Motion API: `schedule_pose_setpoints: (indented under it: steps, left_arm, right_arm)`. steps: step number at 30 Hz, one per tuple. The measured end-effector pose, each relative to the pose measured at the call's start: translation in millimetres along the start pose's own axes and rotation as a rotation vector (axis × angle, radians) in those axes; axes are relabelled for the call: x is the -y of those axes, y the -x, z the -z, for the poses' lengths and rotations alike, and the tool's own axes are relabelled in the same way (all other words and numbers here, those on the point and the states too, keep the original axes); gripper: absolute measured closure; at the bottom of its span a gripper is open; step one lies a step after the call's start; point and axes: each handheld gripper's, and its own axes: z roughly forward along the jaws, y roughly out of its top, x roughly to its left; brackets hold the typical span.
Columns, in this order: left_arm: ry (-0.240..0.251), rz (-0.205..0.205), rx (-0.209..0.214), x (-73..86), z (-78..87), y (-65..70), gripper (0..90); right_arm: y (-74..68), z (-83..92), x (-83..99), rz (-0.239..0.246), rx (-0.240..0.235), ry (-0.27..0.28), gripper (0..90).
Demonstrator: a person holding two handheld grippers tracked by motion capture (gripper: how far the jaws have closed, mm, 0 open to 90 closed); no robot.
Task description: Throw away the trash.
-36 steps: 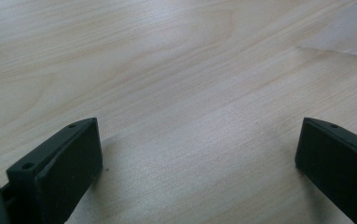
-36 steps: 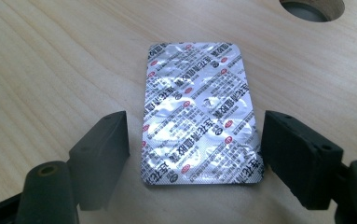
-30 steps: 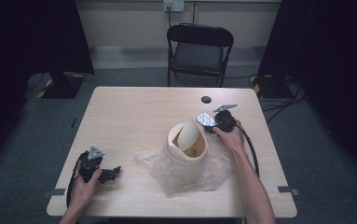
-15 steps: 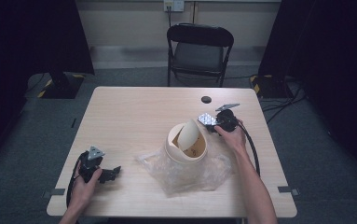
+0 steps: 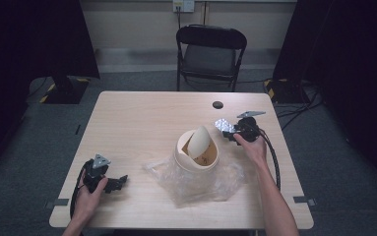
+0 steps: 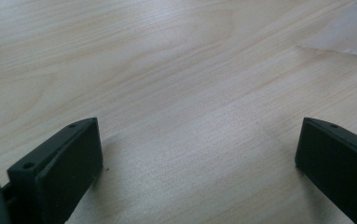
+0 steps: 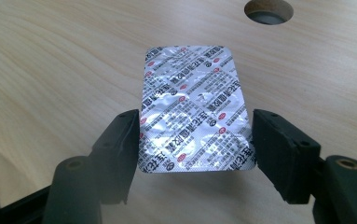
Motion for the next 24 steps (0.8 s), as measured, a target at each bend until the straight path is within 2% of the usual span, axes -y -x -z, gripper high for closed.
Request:
schedule_pose_setpoints:
  steps: [9,17,24]
  left_arm:
    - [0.000,0.000,0.000,0.0,0.0,0.0,0.0]
    - [0.000,0.000,0.000,0.0,0.0,0.0,0.0]
    - [0.000,0.000,0.000,0.0,0.0,0.0,0.0]
  right_arm:
    - [-10.4,28.9,4.1,-0.010,0.000,0.024,34.2]
    - [-11.5,47.9,10.0,-0.022,-0.001,0.054,34.2]
    - [-19.5,66.3,13.4,-0.001,-0.005,0.085,34.2]
